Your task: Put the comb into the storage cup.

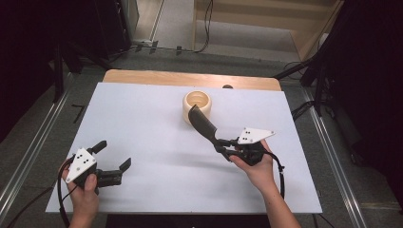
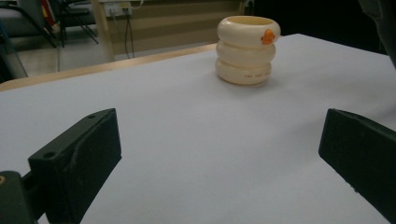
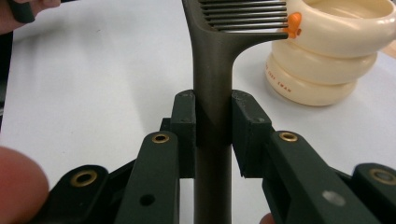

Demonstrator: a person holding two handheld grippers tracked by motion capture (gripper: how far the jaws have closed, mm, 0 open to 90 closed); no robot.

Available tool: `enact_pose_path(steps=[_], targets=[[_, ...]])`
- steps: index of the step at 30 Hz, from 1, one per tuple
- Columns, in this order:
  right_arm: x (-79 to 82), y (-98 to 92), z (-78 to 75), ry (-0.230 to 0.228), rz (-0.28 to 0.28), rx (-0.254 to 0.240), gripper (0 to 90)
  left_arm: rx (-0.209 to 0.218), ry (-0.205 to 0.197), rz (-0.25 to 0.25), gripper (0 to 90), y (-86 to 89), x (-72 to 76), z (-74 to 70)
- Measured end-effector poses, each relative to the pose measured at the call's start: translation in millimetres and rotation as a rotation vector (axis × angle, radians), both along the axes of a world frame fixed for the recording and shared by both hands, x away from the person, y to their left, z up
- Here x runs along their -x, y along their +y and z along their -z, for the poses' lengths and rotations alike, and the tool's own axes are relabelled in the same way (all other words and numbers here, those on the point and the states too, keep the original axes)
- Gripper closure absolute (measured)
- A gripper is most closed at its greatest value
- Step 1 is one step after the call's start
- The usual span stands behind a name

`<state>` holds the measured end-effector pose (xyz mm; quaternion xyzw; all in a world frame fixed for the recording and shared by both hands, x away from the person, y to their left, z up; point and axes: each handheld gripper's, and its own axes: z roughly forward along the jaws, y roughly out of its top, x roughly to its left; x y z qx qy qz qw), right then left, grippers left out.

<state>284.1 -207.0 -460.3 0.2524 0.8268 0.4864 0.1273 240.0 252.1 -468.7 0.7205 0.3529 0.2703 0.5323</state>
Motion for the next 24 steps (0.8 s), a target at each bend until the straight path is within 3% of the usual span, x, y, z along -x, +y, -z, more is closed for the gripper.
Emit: enact_pose_path(steps=[5, 16, 24], targets=[[5.0, -8.5, 4.7, -0.007, 0.026, -0.035, 70.6, -0.006, 0.009, 0.047, 0.0, -12.2, -2.2, -6.0], [11.1, -21.8, 11.4, -0.024, 0.059, -0.099, 70.6, -0.018, 0.017, 0.097, 0.0, -42.4, -11.4, -11.8], [13.1, -26.1, 16.5, -0.027, 0.078, -0.134, 70.6, 0.008, 0.020, 0.140, 0.0, -62.5, -18.7, -18.9]])
